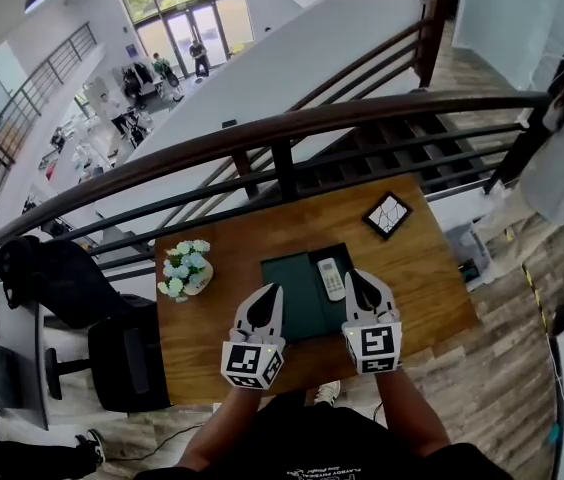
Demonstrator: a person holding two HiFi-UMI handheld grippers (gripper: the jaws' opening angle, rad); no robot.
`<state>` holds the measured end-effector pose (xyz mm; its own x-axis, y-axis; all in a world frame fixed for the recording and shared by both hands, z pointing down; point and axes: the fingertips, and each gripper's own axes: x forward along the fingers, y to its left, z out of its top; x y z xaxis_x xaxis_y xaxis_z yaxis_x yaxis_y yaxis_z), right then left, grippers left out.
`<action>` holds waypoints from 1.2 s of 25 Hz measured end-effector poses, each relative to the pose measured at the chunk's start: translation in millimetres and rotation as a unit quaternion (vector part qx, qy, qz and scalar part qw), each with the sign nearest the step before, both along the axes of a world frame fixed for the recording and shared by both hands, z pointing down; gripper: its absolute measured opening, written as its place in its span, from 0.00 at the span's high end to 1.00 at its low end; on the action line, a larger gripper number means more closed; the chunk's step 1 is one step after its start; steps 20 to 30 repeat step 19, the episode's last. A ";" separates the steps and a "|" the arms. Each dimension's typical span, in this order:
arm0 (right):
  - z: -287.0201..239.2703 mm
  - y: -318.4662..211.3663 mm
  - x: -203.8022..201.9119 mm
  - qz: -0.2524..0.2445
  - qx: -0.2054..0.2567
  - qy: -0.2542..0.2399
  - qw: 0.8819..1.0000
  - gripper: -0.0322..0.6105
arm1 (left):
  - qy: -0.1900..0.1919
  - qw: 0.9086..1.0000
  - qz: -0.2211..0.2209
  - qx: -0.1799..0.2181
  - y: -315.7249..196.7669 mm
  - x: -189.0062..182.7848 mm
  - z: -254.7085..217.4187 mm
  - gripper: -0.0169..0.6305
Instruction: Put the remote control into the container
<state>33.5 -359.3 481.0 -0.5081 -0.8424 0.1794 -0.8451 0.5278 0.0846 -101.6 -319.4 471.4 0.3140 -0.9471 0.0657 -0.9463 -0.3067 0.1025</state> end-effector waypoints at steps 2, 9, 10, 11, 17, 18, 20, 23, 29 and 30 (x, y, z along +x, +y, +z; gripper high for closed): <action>-0.4 0.0 1.5 0.000 0.000 -0.003 1.000 0.90 | 0.002 1.000 0.001 0.000 -0.1 3.1 -0.7 0.96; -3.9 0.2 4.1 -0.007 0.006 -0.008 1.000 0.90 | -0.002 1.000 0.001 0.003 1.2 10.5 -3.1 0.96; -4.5 0.1 4.7 -0.007 0.007 -0.009 1.000 0.90 | -0.003 1.000 0.002 0.003 1.5 11.5 -3.1 0.96; -5.1 0.1 5.1 -0.008 0.008 -0.010 1.000 0.90 | -0.004 1.000 0.003 0.002 1.8 12.5 -3.1 0.96; -6.8 2.8 4.7 -0.004 0.016 -0.026 1.000 0.90 | -0.009 1.000 0.011 0.006 5.1 16.2 -5.6 0.96; -6.8 3.2 4.7 -0.004 0.016 -0.026 1.000 0.90 | -0.008 1.000 0.012 0.008 5.3 16.5 -6.8 0.96; -6.7 3.5 4.7 -0.003 0.017 -0.026 1.000 0.90 | -0.008 1.000 0.012 0.009 5.4 16.7 -8.1 0.96; -6.7 3.5 4.7 -0.003 0.017 -0.026 1.000 0.90 | -0.008 1.000 0.012 0.009 5.4 16.7 -8.1 0.96; -6.7 3.5 4.7 -0.003 0.017 -0.026 1.000 0.90 | -0.008 1.000 0.012 0.009 5.4 16.7 -8.1 0.96; -6.7 3.5 4.7 -0.003 0.017 -0.026 1.000 0.90 | -0.008 1.000 0.012 0.009 5.4 16.7 -8.1 0.96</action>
